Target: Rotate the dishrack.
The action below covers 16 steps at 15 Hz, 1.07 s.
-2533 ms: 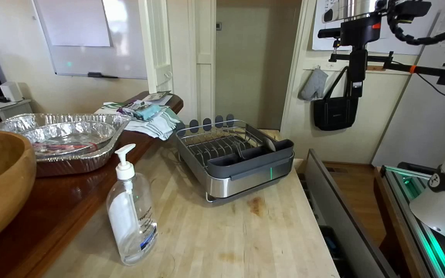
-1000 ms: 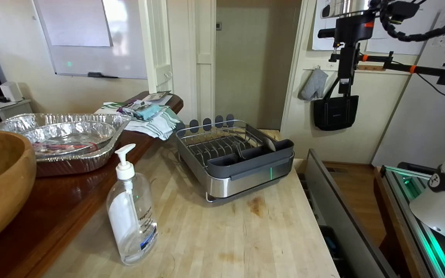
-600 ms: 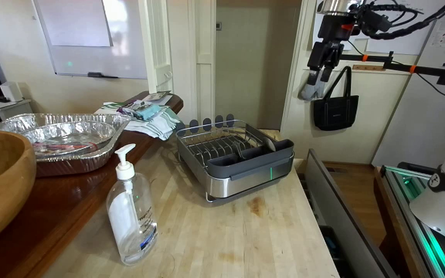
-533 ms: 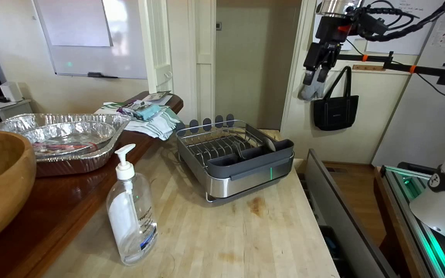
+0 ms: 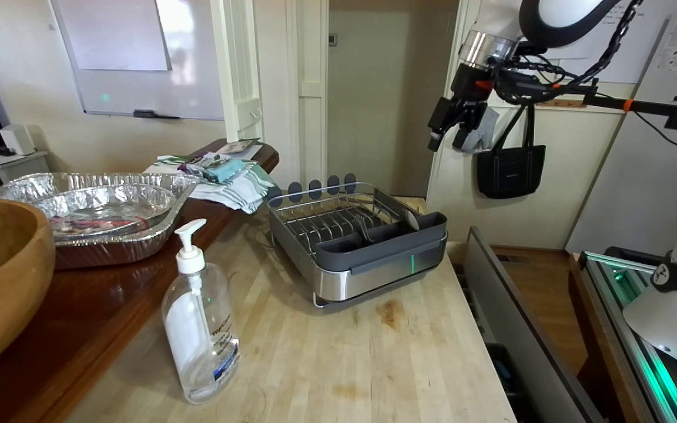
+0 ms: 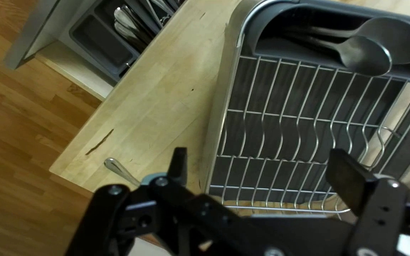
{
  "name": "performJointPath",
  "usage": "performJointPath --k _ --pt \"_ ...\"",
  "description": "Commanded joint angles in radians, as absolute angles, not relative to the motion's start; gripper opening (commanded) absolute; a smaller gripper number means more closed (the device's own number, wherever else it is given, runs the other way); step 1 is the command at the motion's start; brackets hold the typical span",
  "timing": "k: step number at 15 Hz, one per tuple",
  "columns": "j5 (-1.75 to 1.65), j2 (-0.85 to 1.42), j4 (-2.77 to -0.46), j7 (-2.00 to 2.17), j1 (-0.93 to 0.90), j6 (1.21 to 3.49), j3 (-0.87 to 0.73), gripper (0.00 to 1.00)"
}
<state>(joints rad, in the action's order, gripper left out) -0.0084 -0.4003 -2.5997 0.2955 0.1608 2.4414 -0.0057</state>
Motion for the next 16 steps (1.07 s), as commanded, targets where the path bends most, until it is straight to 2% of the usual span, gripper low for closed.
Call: performJointPath --k 1,4,5,16 --pt "-0.013 -0.284 -2.584 0.312 0.177 2.531 -0.022 1.0" --pt "-0.009 -0.209 -2.567 0.298 0.179 2.558 -0.038 1.0" --pt "-0.012 -0.268 -2.591 0.297 0.172 2.538 -0.035 1.0" --pt "-0.026 -0.186 -2.551 0.323 0.174 2.556 -0.037 1.0"
